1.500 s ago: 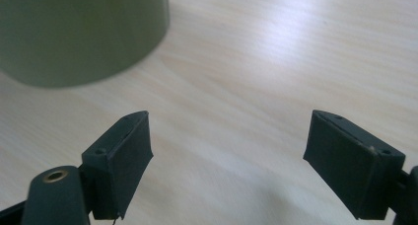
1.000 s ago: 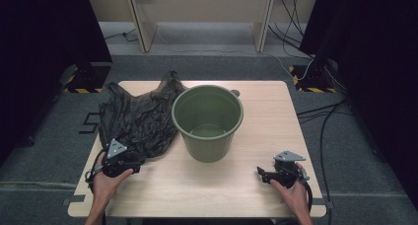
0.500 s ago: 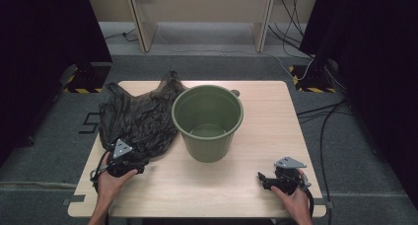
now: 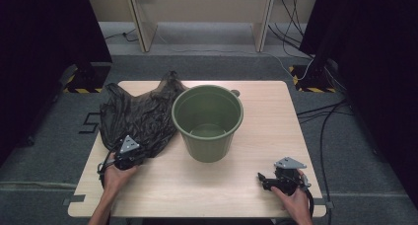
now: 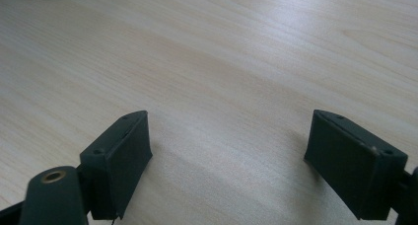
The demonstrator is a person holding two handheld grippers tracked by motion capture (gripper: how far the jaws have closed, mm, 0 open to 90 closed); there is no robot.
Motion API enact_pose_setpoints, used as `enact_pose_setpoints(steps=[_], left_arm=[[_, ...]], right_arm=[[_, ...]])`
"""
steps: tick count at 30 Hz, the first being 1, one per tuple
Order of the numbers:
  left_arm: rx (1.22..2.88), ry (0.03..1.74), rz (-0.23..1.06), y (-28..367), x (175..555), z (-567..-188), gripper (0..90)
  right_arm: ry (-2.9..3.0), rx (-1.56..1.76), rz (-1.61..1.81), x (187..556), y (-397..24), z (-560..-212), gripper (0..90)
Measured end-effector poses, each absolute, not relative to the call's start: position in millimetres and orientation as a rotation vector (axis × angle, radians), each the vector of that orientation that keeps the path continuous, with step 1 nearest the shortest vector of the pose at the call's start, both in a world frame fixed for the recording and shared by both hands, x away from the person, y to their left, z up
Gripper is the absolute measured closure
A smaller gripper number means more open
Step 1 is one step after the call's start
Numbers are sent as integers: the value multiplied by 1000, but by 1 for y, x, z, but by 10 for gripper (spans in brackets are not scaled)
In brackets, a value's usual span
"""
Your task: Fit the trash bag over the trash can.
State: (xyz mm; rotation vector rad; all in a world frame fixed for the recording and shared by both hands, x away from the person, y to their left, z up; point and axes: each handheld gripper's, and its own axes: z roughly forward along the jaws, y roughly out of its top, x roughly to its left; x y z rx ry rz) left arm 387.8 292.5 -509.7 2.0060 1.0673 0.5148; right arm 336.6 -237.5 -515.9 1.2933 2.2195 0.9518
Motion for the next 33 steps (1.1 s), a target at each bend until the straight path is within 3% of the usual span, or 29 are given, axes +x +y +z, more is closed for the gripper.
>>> enact_pose_setpoints(steps=[7,16,26,33], left_arm=[[1891,1071,516,301,399,-478,866],[1763,1016,567,304,421,-405,873],[1769,808,588,242,437,-325,874],[1847,631,547,171,435,-301,874]], right_arm=[[2230,1286,975,338,-242,-515,185],[2216,1313,982,342,-245,-515,189],[2211,1347,998,345,-249,-514,196],[2155,1356,1055,347,-257,-500,211]])
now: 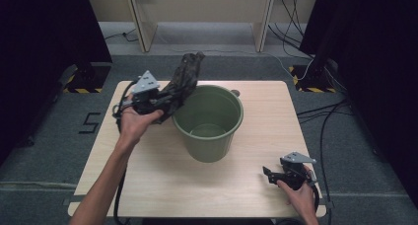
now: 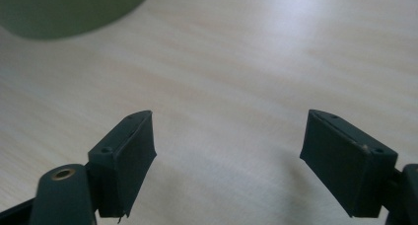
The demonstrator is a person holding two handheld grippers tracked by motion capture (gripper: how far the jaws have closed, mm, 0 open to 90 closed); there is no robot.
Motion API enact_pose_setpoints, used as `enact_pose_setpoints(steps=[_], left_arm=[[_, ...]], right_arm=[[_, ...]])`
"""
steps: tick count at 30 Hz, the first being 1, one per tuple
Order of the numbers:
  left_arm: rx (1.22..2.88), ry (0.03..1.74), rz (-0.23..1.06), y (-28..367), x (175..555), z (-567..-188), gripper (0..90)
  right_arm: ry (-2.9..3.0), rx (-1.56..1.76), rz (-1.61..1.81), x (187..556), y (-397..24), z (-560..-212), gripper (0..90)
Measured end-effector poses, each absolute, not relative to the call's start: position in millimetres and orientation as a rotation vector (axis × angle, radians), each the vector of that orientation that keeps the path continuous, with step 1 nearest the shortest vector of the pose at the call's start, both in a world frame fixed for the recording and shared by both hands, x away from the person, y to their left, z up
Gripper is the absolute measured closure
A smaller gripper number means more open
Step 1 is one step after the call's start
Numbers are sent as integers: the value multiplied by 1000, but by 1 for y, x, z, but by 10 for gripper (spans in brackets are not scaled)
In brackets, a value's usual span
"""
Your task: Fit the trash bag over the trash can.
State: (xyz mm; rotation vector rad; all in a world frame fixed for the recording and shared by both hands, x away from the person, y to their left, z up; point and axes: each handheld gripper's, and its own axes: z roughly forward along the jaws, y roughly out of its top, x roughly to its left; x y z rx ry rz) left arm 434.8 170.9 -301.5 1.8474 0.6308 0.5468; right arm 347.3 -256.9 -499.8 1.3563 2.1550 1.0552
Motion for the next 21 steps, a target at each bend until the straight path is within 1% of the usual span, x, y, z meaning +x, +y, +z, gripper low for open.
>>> enact_pose_setpoints(steps=[4,8,14,18,21], left_arm=[[1909,552,493,132,431,-307,873],[1966,512,440,108,429,-319,872],[2023,486,394,95,426,-330,868],[2038,477,387,93,424,-332,867],[2032,479,382,94,423,-333,866]], right_arm=[[2098,1350,1088,351,-263,-479,211],[2050,1315,1142,359,-266,-450,211],[1995,1255,1197,387,-259,-398,211],[1974,1222,1277,414,-241,-360,207],[1993,1195,1309,432,-222,-339,197]])
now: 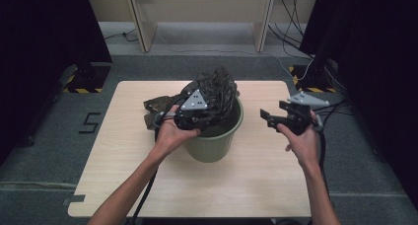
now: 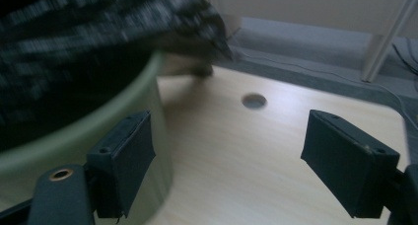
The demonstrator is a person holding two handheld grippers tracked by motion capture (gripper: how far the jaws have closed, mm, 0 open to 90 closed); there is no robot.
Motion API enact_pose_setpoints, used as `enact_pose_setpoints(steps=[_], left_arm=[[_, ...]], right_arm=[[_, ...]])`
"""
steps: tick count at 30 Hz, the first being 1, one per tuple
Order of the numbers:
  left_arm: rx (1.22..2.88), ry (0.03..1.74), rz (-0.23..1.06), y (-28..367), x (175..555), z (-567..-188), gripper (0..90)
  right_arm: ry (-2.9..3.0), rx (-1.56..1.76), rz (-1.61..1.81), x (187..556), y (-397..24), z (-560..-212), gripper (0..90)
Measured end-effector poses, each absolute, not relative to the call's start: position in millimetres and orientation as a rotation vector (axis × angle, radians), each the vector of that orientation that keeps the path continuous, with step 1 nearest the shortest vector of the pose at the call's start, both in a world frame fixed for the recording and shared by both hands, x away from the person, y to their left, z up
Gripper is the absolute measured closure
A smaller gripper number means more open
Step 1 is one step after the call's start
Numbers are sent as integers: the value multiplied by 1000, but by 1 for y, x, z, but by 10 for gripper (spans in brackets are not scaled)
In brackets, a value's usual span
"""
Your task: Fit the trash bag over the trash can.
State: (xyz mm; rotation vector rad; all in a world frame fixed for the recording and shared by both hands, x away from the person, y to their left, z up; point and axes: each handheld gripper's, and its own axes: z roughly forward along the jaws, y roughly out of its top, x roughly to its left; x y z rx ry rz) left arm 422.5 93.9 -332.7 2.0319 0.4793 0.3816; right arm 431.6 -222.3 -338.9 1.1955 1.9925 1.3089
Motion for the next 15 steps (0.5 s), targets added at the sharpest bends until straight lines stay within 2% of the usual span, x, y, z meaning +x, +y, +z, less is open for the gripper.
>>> enact_pose_setpoints(steps=[7,15], left_arm=[[2033,471,366,94,419,-334,863],[2030,452,358,90,418,-335,862]], right_arm=[[2063,1176,1322,476,-173,-308,186],[2155,1231,1287,521,-132,-306,171]])
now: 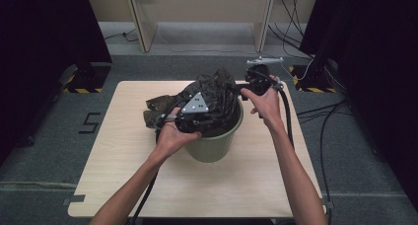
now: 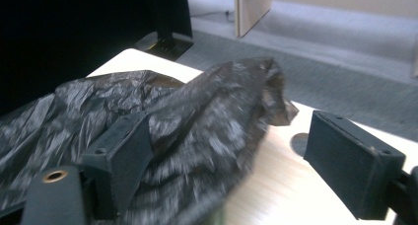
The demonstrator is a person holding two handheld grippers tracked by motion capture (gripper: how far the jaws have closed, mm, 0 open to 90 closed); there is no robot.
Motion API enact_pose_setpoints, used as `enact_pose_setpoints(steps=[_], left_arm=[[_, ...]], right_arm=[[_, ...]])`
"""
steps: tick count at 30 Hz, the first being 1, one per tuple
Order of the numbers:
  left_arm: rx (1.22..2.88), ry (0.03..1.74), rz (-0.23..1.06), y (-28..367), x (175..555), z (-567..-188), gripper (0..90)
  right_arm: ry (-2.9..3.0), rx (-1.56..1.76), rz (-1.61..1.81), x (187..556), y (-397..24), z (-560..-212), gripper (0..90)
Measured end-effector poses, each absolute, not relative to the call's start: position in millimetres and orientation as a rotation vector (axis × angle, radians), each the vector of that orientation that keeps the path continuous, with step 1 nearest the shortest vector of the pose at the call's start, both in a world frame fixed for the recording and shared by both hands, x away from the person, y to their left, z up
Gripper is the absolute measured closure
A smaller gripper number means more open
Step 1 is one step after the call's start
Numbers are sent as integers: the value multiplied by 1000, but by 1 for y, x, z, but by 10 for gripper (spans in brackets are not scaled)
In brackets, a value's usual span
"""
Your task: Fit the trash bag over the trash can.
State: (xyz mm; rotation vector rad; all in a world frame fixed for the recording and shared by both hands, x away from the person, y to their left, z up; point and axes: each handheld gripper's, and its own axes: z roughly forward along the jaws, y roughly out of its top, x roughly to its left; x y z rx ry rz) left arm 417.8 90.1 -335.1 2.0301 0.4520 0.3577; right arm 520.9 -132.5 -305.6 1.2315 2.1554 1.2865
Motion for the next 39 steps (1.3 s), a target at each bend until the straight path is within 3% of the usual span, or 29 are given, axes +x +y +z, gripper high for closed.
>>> enact_pose_setpoints(steps=[3,6,9,12,15,21,23,27,32,34,39], left_arm=[[2033,449,355,89,418,-336,860],[2024,452,348,89,418,-336,849],[2002,449,332,91,415,-332,744],[1940,469,315,101,410,-324,558],[1898,494,347,117,402,-313,433],[1813,678,499,179,397,-303,359],[1805,770,563,196,401,-306,298],[1813,887,503,214,411,-325,248],[1828,882,385,208,423,-343,310],[1838,837,386,205,425,-344,490],[1835,810,477,197,429,-339,762]], right_arm=[[2217,1271,1297,532,-123,-312,247],[2288,1232,1342,533,-117,-317,502],[2322,1134,1322,527,-111,-317,721],[2358,1000,1305,516,-106,-315,830],[2362,908,1275,503,-105,-311,881],[2343,821,1224,487,-119,-311,900],[2336,808,1222,483,-124,-312,900],[2319,792,1222,478,-132,-314,900],[2316,762,1262,470,-128,-312,900],[2324,733,1262,465,-123,-311,899],[2344,666,1304,453,-112,-306,898]])
